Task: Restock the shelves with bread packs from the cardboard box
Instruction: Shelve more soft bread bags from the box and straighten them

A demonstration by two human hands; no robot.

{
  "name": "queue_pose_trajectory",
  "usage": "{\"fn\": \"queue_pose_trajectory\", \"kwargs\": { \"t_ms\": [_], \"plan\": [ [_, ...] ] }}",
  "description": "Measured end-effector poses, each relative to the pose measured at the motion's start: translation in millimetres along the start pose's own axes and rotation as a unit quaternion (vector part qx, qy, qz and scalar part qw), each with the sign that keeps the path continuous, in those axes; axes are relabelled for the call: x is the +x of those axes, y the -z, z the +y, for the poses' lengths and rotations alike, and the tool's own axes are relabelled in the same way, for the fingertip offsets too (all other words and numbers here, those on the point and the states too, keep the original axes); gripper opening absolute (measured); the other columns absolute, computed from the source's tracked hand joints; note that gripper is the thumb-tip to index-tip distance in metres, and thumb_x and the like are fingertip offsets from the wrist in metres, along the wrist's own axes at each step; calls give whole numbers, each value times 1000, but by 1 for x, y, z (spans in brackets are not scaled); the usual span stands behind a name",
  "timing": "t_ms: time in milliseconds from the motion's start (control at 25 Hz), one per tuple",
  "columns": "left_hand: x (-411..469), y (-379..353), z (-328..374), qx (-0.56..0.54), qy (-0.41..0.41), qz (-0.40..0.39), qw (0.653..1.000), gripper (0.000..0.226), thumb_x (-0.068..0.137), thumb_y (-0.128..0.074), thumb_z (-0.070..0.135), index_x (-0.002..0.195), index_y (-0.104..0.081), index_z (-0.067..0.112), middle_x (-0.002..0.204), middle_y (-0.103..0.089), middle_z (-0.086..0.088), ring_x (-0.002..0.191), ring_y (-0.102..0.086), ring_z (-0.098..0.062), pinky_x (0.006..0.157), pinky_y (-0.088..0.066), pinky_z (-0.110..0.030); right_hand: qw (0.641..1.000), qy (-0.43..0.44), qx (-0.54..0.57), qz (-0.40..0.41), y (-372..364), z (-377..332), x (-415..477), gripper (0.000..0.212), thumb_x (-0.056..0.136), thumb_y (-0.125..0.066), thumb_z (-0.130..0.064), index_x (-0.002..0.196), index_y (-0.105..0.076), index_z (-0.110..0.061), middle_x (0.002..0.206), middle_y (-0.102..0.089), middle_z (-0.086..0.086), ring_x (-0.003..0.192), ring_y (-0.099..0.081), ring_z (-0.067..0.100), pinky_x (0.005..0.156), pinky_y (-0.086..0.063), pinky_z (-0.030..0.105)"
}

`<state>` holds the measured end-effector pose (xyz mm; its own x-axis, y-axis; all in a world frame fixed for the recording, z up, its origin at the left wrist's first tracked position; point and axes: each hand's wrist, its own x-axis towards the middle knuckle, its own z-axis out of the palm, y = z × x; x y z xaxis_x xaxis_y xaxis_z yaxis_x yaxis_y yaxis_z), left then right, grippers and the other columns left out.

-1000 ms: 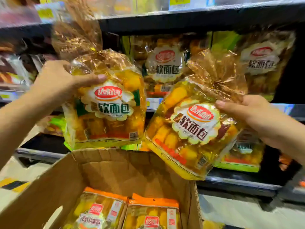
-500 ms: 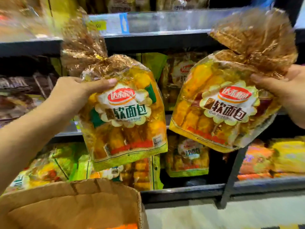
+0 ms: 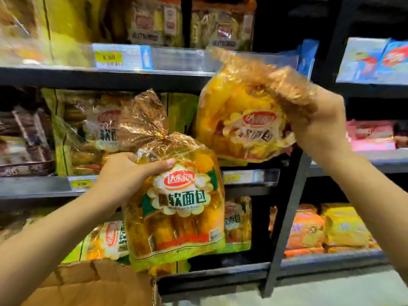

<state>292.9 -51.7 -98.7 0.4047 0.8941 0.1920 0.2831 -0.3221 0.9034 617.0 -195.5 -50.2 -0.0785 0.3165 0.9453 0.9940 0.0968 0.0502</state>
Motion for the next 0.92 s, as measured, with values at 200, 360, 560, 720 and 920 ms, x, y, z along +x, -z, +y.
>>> {"fn": "queue_pose_trajectory", "kwargs": {
  "t_ms": [200,360,560,720,920],
  "plan": [
    [-5,-1,-8,-69,55,-32,996,61,54,-81,46,85,-64,-5,67,-70,-12,49,-61,-8,44,-41,-19,982,-179,52,39,-54,-68,13,32,80,-66,-30,105,-67,-10,99,-69,5,92,-64,23,79,-53,43],
    [-5,1,-13,-72,74,-33,994,55,53,-81,49,81,-55,8,70,-58,-8,60,-49,-17,54,-34,-29,894,-391,205,74,-77,-73,-6,62,72,-81,-35,119,-46,-14,103,-57,-8,91,-57,-2,81,-53,20],
    [-7,0,-19,-53,75,-39,995,59,50,-80,52,76,-57,4,79,-59,-22,74,-57,-26,64,-42,-38,916,-345,192,-67,-88,-43,-24,84,55,-91,-33,122,-40,-26,109,-52,-22,97,-50,-20,76,-40,-4],
    [-6,-6,-26,-22,87,-41,995,124,33,-78,70,127,-52,-7,130,-58,-24,107,-58,-33,74,-48,-37,878,-447,95,-142,-107,-28,-10,84,61,-82,-52,127,-51,-10,116,-64,4,109,-62,20,80,-50,25],
    [1,-14,-34,-27,91,-52,994,126,30,-80,76,127,-56,-1,130,-61,-9,115,-56,-27,86,-45,-38,797,-575,20,-183,-129,-15,-3,105,67,-73,-62,144,-30,-4,141,-47,18,127,-48,36,100,-44,42]
  ]
}}
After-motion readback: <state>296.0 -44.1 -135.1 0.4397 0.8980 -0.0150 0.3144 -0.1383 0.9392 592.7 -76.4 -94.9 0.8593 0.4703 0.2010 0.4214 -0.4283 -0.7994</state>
